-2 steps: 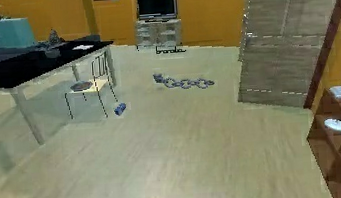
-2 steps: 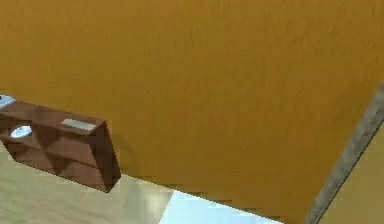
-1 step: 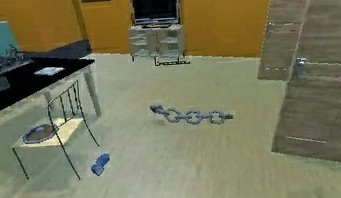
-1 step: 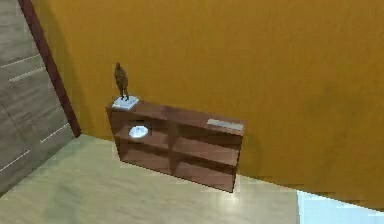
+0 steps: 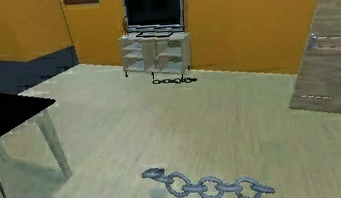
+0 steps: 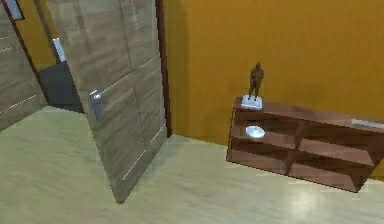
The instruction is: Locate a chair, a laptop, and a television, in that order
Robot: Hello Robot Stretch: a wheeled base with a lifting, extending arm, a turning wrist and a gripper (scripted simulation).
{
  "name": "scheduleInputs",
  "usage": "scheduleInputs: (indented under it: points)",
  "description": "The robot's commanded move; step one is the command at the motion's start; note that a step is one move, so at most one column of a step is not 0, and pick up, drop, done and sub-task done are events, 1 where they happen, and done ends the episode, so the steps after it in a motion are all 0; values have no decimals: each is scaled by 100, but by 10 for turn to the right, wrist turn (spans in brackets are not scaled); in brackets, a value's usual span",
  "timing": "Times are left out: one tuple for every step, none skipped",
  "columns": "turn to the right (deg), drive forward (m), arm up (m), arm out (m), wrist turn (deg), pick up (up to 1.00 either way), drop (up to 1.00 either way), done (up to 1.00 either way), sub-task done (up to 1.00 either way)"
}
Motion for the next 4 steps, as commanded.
scheduleInputs:
  points:
    - [0,100,0,0,0,0,0,0,0]
    - [0,100,0,0,0,0,0,0,0]
    - [60,0,0,0,0,0,0,0,0]
    - [0,75,0,0,0,0,0,0,0]
